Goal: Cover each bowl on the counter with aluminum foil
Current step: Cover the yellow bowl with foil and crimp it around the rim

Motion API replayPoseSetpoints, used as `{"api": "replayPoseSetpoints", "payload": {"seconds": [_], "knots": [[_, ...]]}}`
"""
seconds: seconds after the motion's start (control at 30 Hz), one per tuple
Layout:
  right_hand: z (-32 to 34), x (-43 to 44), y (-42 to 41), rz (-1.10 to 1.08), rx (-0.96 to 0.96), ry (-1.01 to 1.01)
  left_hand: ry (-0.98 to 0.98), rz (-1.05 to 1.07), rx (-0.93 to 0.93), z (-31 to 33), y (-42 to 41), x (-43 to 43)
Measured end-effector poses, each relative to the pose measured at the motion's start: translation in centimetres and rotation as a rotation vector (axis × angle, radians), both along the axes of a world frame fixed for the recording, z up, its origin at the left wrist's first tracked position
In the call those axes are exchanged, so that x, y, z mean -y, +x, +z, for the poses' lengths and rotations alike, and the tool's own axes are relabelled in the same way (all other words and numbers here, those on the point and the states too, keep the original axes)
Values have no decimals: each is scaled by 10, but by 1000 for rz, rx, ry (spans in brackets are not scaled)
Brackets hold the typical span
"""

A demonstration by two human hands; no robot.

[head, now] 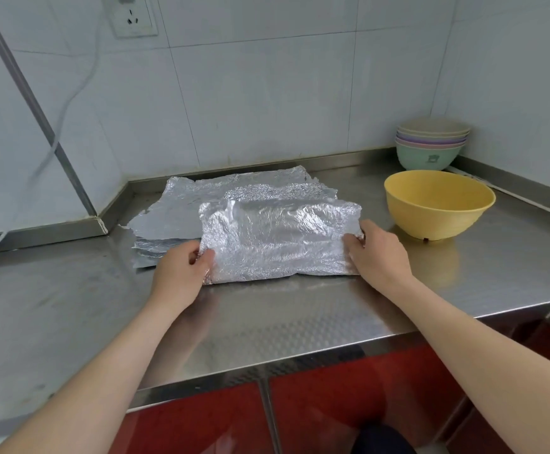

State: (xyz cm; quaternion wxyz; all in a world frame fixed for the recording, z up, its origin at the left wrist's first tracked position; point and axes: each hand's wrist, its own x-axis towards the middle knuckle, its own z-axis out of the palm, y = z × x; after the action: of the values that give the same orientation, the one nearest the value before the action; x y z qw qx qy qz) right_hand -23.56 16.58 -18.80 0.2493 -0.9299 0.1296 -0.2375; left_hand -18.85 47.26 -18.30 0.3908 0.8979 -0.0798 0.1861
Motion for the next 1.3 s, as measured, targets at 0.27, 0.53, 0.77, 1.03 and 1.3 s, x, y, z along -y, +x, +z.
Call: {"api": "replayPoseSetpoints", "payload": {"seconds": [0.27, 0.53, 0.77, 1.03, 1.3], "knots": [[37, 17, -15, 502, -72, 792, -512, -75, 123, 34, 3, 8], [140, 9, 22, 262, 445, 793, -818, -199, 131, 90, -9, 30], [226, -35, 51, 274, 589, 225, -1143, -383, -206, 84, -35, 46], [113, -91, 15, 475, 60, -368, -1407, -137, -353, 59, -37, 50], [31, -123, 10, 272, 277, -504, -1454, -162, -430, 39, -38, 55]]}}
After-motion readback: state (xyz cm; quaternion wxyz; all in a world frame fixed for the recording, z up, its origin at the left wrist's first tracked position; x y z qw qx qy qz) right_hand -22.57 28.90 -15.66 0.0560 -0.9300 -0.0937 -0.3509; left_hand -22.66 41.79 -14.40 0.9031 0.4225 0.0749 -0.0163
